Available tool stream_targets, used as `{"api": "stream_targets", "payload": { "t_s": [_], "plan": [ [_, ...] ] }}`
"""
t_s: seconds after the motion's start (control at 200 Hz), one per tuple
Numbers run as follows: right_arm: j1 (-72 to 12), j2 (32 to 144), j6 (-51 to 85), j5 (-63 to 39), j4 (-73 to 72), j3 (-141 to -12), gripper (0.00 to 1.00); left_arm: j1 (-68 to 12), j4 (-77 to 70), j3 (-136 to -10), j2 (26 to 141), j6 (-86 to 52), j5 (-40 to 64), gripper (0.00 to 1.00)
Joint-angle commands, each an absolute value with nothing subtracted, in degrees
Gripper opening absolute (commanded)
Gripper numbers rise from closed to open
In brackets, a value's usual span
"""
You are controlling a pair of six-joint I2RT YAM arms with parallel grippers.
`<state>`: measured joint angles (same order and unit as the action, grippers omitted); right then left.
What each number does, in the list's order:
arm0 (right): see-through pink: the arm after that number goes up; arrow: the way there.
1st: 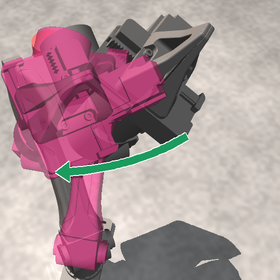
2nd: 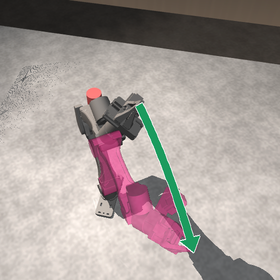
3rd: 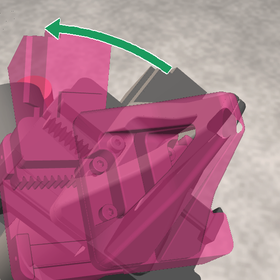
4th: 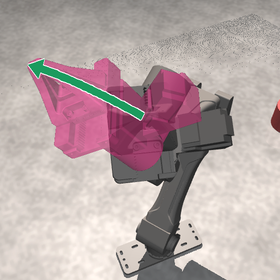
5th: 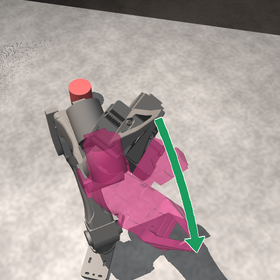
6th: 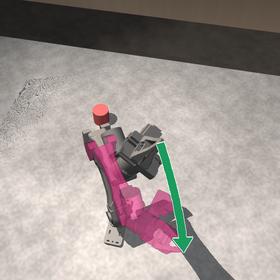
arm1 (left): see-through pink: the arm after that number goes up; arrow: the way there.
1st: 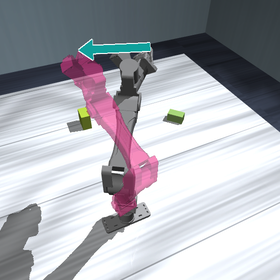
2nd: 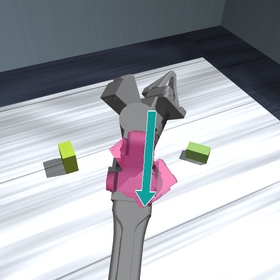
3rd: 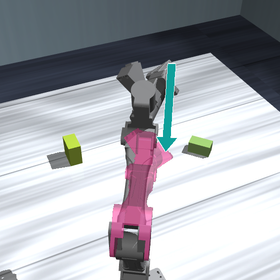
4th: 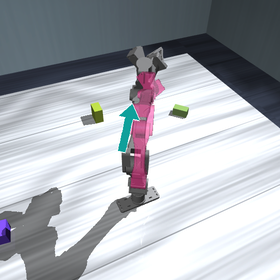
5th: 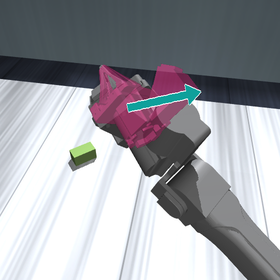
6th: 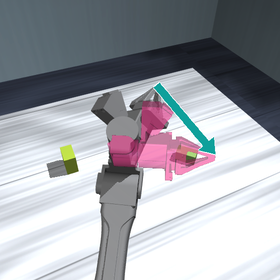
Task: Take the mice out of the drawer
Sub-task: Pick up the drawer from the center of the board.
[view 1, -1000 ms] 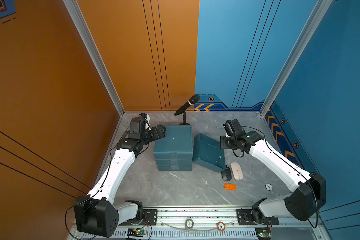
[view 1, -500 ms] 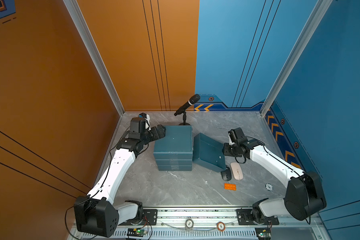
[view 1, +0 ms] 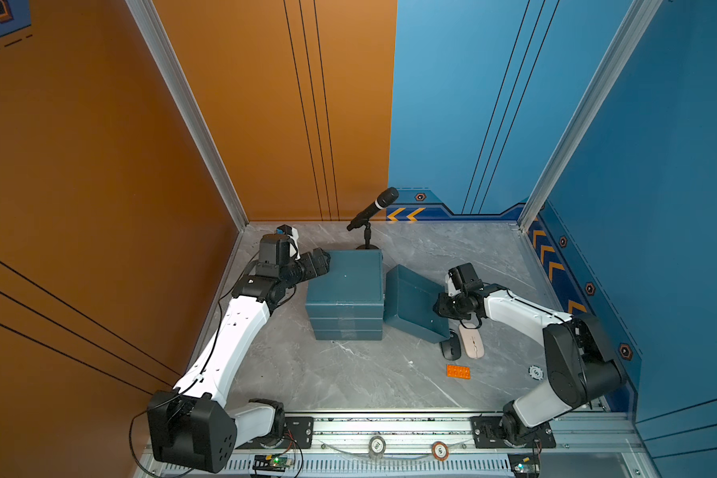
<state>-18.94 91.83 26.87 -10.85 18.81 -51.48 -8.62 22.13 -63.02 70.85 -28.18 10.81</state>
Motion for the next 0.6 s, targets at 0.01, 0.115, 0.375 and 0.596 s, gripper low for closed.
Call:
{"api": "stream_targets", "payload": {
  "t_s": [0.01,0.115,0.375,0.596],
  "plan": [
    [-18.6,93.9,26.6,-13.7,15.4,-50.6,0.3,-8.3,22.6,-64.1,70.5,-28.2,11.7,0.98],
    [-18.5,95.6,26.8,-15.2,14.4,-50.4,0.25,-8.3,22.6,-64.1,70.4,-28.2,11.7,0.98],
    [-18.5,98.5,26.8,-16.7,13.8,-50.5,0.01,-8.2,22.5,-64.0,70.3,-28.2,11.6,0.98],
    [-18.6,95.1,27.5,-15.1,16.8,-52.0,0.0,-8.2,22.5,-64.0,70.2,-28.1,11.5,0.98]
  ]
}}
